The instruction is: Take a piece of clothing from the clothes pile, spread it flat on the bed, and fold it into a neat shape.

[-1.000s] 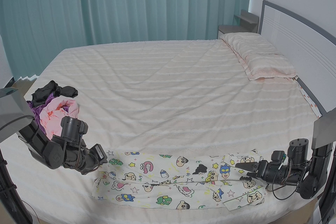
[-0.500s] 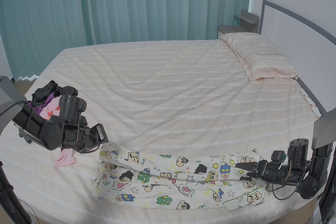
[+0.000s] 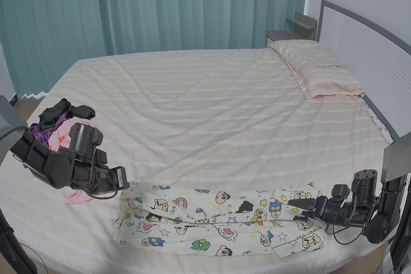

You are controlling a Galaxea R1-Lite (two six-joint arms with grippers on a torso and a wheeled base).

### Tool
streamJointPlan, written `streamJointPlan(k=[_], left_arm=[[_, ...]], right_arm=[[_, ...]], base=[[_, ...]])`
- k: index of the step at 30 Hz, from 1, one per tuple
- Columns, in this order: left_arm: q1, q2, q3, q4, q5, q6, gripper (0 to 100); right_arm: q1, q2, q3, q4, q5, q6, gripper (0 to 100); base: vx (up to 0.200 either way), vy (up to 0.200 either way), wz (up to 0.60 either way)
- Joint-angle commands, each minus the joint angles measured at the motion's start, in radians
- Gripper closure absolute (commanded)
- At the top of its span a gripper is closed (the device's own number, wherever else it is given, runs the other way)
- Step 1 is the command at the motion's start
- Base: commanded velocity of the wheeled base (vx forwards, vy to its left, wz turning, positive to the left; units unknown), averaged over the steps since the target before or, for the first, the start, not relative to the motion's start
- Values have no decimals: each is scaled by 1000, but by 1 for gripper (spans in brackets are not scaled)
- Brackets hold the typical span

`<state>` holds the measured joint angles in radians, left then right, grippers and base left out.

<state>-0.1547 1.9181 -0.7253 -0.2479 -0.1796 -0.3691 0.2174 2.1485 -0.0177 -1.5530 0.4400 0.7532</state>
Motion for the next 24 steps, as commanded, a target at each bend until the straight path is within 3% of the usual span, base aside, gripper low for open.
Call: streamJointPlan(k=[1,4,5,18,24], left_arm=[[26,78,35,2,-1,44,100],[26,122,33,-2,0,61,100],[26,139,33,-1,2,68,0],[57,144,64,1,-8,72,0],[29,164,64,-16,-11,65,0]], right_arm=[[0,2,7,-10,0,0,0],[0,2,7,-10,0,0,0],[0,2,7,-10,0,0,0],[2,1,8,-10,0,0,0],[5,-4,10,-10,0,0,0]], base=[[0,0,0],[0,0,0],[0,0,0],[0,0,0],[0,0,0]])
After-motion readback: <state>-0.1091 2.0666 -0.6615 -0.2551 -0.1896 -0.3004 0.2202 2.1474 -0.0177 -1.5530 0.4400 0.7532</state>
